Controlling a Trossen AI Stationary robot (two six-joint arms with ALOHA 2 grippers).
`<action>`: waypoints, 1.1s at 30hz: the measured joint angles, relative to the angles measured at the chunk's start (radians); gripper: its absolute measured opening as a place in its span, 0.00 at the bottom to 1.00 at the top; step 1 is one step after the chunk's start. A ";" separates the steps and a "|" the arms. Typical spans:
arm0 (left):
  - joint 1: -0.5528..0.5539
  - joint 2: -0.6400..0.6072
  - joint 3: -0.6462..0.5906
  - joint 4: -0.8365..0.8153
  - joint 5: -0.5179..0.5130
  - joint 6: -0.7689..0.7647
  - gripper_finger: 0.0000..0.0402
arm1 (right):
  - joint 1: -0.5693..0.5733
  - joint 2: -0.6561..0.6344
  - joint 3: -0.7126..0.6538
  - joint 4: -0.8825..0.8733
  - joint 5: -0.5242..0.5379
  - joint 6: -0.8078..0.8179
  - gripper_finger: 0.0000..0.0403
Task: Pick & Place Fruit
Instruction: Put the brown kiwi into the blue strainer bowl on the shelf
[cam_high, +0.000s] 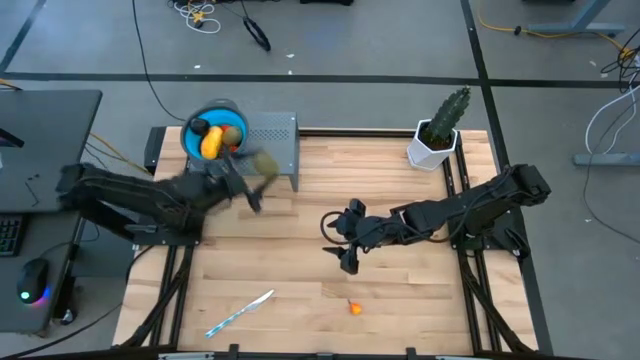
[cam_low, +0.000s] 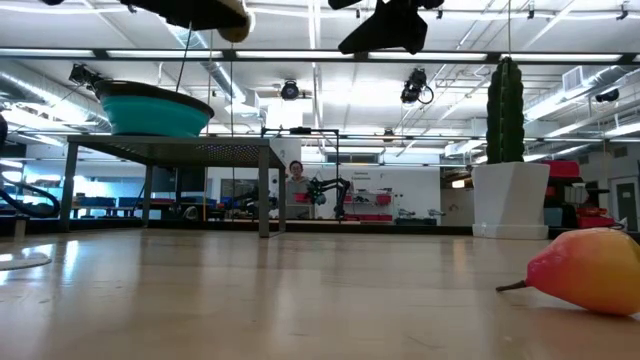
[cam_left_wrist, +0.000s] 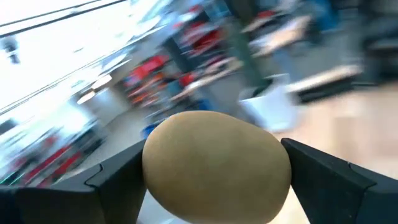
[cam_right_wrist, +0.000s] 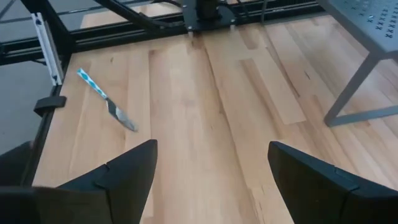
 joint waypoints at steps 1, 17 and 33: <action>0.038 -0.029 0.000 -0.001 -0.018 -0.002 0.87 | 0.000 0.000 0.000 0.000 0.000 0.000 0.78; 0.544 -0.169 0.000 -0.219 -0.149 -0.264 0.87 | 0.000 0.001 0.000 0.000 0.000 0.012 0.78; 0.746 -0.169 0.000 -0.329 -0.021 -0.563 0.88 | 0.000 0.002 -0.001 0.005 0.000 0.016 0.78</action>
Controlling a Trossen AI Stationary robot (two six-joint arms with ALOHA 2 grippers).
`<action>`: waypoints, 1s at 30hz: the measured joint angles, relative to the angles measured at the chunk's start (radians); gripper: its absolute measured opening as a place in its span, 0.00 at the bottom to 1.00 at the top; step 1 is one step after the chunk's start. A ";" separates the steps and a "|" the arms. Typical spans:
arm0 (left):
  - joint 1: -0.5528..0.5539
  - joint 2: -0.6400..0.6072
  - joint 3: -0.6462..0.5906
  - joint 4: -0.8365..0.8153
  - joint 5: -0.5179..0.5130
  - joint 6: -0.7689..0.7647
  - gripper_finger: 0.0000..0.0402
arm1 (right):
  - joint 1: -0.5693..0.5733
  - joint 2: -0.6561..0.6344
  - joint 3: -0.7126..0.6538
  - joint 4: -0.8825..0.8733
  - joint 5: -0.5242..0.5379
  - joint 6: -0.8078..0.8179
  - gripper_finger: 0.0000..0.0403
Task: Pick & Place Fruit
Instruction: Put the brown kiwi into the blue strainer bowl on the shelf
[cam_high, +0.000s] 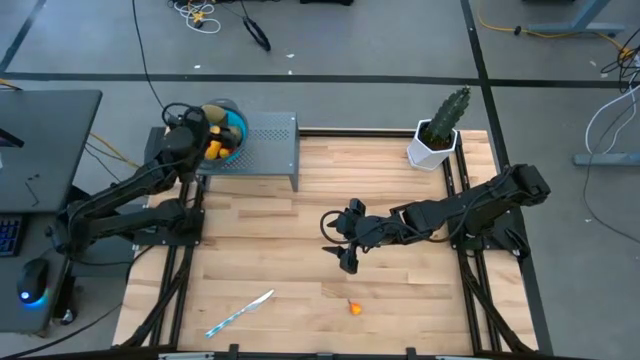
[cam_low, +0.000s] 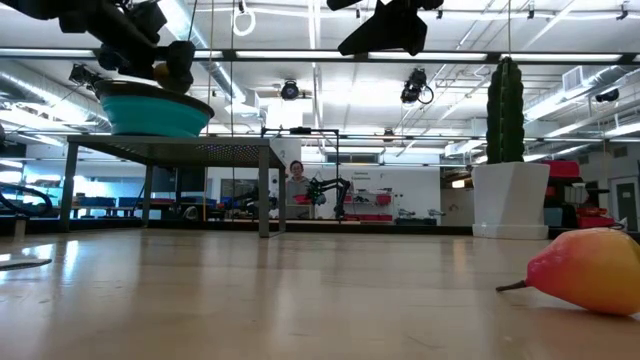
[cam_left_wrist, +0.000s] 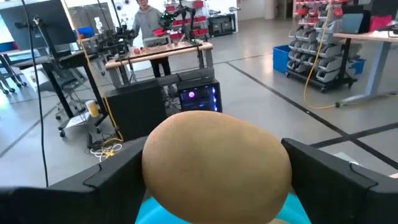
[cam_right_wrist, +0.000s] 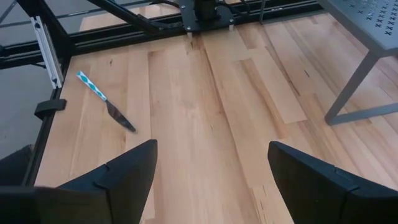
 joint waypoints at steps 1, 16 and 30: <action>0.000 0.000 0.000 0.000 0.000 0.000 0.88 | 0.000 0.000 0.000 0.000 0.000 0.000 0.78; 0.000 0.000 0.000 -0.024 0.022 0.132 0.88 | 0.000 0.000 0.000 0.012 0.000 0.000 0.78; 0.000 0.000 0.000 -0.027 -0.006 0.123 0.89 | 0.000 0.000 0.000 0.012 0.000 0.000 0.78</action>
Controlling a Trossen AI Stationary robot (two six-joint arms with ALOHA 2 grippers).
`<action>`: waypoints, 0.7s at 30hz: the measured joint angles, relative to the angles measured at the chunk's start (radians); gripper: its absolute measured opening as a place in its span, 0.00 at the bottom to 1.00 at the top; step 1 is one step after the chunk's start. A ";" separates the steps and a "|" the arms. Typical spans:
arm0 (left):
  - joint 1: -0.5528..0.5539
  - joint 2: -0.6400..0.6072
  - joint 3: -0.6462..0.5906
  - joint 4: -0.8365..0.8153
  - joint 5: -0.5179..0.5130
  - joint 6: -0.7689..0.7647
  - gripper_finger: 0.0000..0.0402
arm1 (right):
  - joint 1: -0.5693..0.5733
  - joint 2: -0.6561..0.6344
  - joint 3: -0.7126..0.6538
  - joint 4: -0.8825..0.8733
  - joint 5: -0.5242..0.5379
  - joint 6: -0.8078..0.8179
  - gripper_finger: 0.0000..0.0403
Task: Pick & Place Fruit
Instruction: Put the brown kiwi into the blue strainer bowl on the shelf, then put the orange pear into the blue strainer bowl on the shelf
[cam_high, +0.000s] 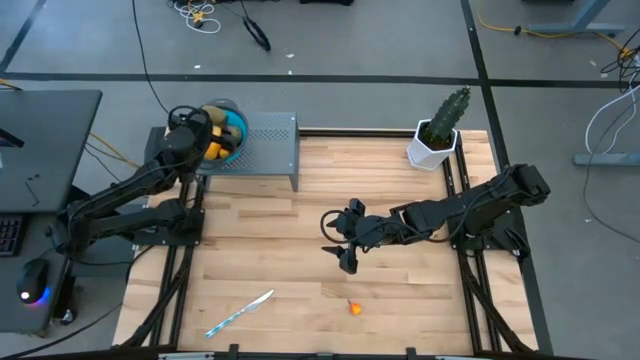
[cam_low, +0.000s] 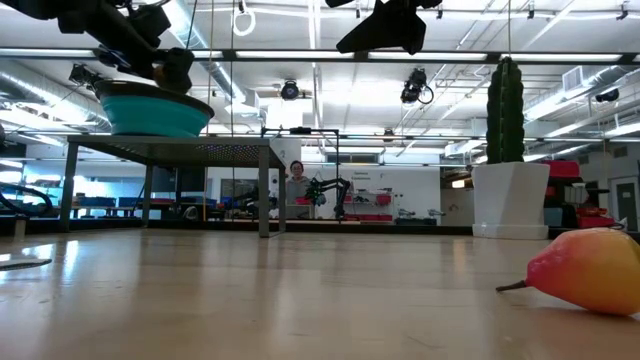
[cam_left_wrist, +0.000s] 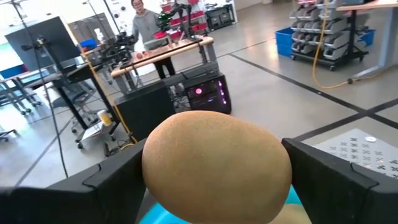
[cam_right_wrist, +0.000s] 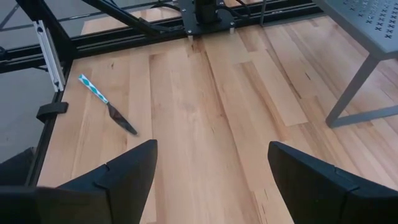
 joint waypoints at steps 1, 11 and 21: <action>0.000 0.000 0.000 0.000 -0.005 0.000 0.89 | 0.000 0.000 0.000 0.000 0.000 0.000 0.78; 0.000 0.000 0.000 -0.012 -0.026 -0.008 0.99 | 0.000 0.000 0.000 0.000 0.000 0.000 0.78; 0.000 0.000 0.000 -0.012 -0.019 0.011 0.99 | 0.000 0.000 0.000 0.000 0.000 0.000 0.78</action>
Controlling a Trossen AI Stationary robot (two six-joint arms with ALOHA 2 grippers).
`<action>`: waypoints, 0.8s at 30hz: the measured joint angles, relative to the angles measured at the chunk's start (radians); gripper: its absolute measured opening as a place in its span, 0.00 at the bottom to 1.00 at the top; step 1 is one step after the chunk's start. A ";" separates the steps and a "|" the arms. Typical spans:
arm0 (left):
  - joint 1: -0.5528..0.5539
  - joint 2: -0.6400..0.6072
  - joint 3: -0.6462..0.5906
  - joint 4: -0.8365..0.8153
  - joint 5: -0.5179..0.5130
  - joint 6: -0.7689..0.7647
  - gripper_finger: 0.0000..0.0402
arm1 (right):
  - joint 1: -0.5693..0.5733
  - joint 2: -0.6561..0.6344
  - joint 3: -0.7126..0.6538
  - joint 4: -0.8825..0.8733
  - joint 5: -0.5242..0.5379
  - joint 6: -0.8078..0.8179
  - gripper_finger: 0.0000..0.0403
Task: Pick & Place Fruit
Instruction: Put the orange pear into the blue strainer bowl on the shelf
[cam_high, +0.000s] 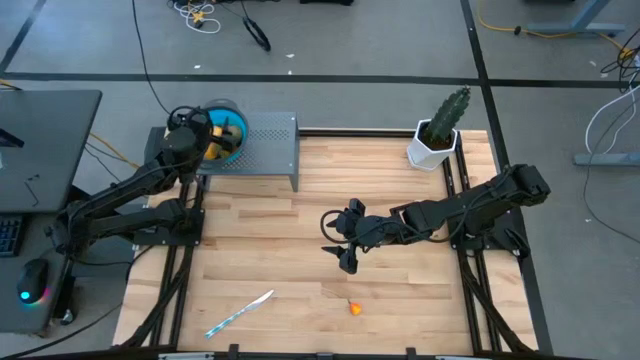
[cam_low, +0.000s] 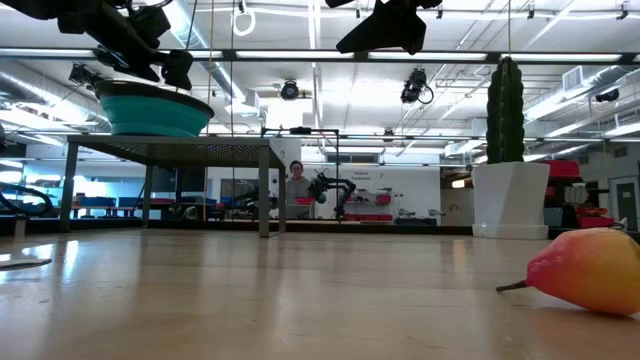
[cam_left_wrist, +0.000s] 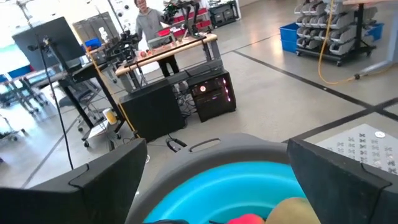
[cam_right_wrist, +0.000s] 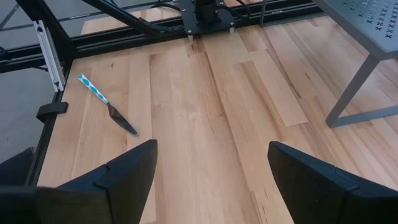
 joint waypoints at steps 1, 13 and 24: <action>0.000 0.000 0.000 0.000 0.002 0.015 0.99 | 0.000 0.000 0.000 0.000 0.000 0.000 0.78; 0.000 0.000 0.000 -0.002 0.046 0.002 0.99 | 0.001 0.000 0.000 -0.009 -0.089 -0.018 0.78; -0.009 -0.022 0.000 0.131 0.750 -0.172 0.99 | 0.131 0.070 0.000 -0.003 -0.187 -0.169 0.78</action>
